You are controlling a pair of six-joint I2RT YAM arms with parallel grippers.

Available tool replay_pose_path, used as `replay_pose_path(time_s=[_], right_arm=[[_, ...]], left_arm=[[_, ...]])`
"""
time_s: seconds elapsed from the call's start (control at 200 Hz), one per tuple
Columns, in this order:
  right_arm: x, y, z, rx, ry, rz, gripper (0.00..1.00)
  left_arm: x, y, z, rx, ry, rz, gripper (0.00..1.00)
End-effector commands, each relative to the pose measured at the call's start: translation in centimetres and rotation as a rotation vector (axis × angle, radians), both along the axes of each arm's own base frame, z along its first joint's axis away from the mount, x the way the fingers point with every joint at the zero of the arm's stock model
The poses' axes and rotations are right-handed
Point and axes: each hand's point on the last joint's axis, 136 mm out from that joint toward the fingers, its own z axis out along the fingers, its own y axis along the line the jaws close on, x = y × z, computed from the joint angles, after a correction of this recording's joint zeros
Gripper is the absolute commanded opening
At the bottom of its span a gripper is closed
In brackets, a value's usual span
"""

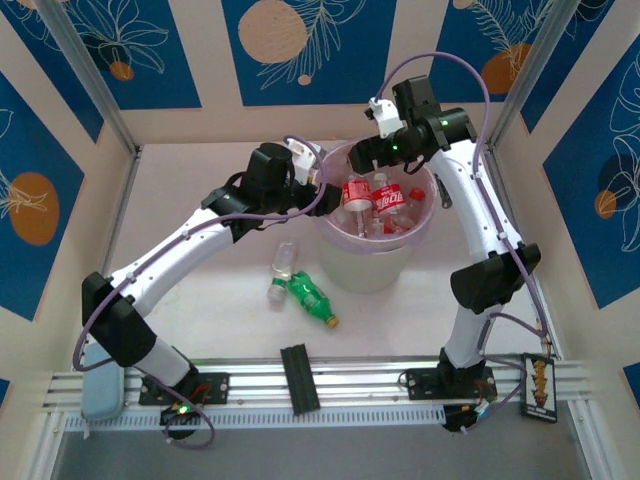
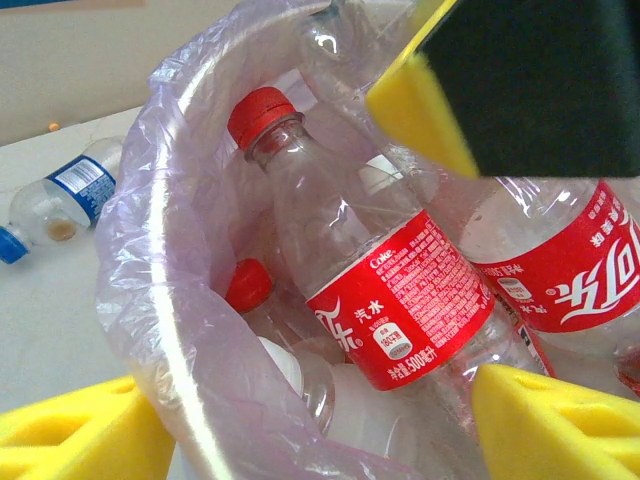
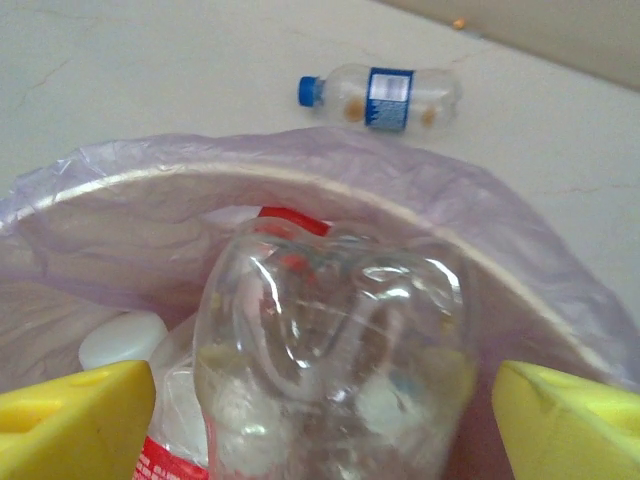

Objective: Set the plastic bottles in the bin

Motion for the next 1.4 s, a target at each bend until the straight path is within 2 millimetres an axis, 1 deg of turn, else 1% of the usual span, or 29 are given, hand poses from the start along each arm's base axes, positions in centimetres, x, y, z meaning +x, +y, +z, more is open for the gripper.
replay_pose_path(time_s=[0.0,0.11,0.175,0.22,0.3,0.35,0.44,0.51,0.65,0.73,0.8,0.87,0.995,1.095,1.205,1.306,1.396], right_arm=[[-1.3,-2.2,2.4,-0.067,-0.05,-0.042,0.89],[-1.6,-3.0,3.2,-0.086,-0.076,-0.07,0.88],[-1.9,-2.7,3.1,-0.079,-0.076,-0.061,0.84],[-2.0,-2.3,2.8,-0.078,-0.074,-0.056,0.79],[-1.9,-1.9,2.0,-0.07,-0.058,-0.052,0.66],[-1.8,-1.6,1.4,-0.062,-0.043,-0.049,0.62],[-1.7,-1.4,0.0,-0.058,-0.011,-0.051,0.6],[-1.6,-1.2,-0.9,-0.054,0.007,-0.051,0.55],[-1.9,-1.2,-2.7,-0.058,0.046,-0.054,0.54],[-2.0,-1.3,-3.1,-0.061,0.049,-0.056,0.54],[-1.9,-1.5,-2.5,-0.058,0.033,-0.06,0.54],[-1.8,-1.8,-1.2,-0.056,-0.001,-0.068,0.55],[-1.8,-2.1,1.6,-0.042,-0.071,-0.071,0.61],[-2.1,-2.6,3.2,-0.036,-0.112,-0.077,0.64],[-2.5,-3.0,4.3,-0.016,-0.141,-0.09,0.68],[-2.8,-3.4,4.9,0.001,-0.158,-0.102,0.71],[-3.1,-3.6,5.3,0.033,-0.168,-0.11,0.72]], left_arm=[[-0.4,-0.7,-0.2,-0.005,0.004,-0.021,0.76],[-0.3,-0.8,-0.3,-0.006,0.006,-0.022,0.76],[-0.3,-0.9,-0.4,-0.007,0.009,-0.023,0.76],[-0.3,-0.9,-0.4,-0.009,0.01,-0.023,0.76],[-0.2,-0.9,-0.5,-0.008,0.013,-0.021,0.76],[-0.3,-0.9,-0.3,-0.013,0.011,-0.023,0.76],[-0.3,-1.0,-0.3,-0.014,0.012,-0.025,0.76],[-0.3,-1.1,-0.4,-0.015,0.016,-0.027,0.76],[-0.2,-1.4,-0.6,-0.018,0.023,-0.032,0.76],[-0.2,-1.5,-0.6,-0.023,0.025,-0.037,0.76],[-0.2,-1.8,-0.7,-0.028,0.028,-0.043,0.75],[-0.3,-2.2,-0.7,-0.033,0.033,-0.052,0.75],[-0.3,-2.8,-0.6,-0.044,0.031,-0.059,0.75],[-0.2,-3.4,-0.6,-0.058,0.032,-0.07,0.75],[0.1,-4.1,-0.9,-0.065,0.038,-0.079,0.74],[0.4,-4.5,-0.9,-0.074,0.035,-0.081,0.75],[0.5,-4.4,0.0,-0.077,0.006,-0.082,0.8]])
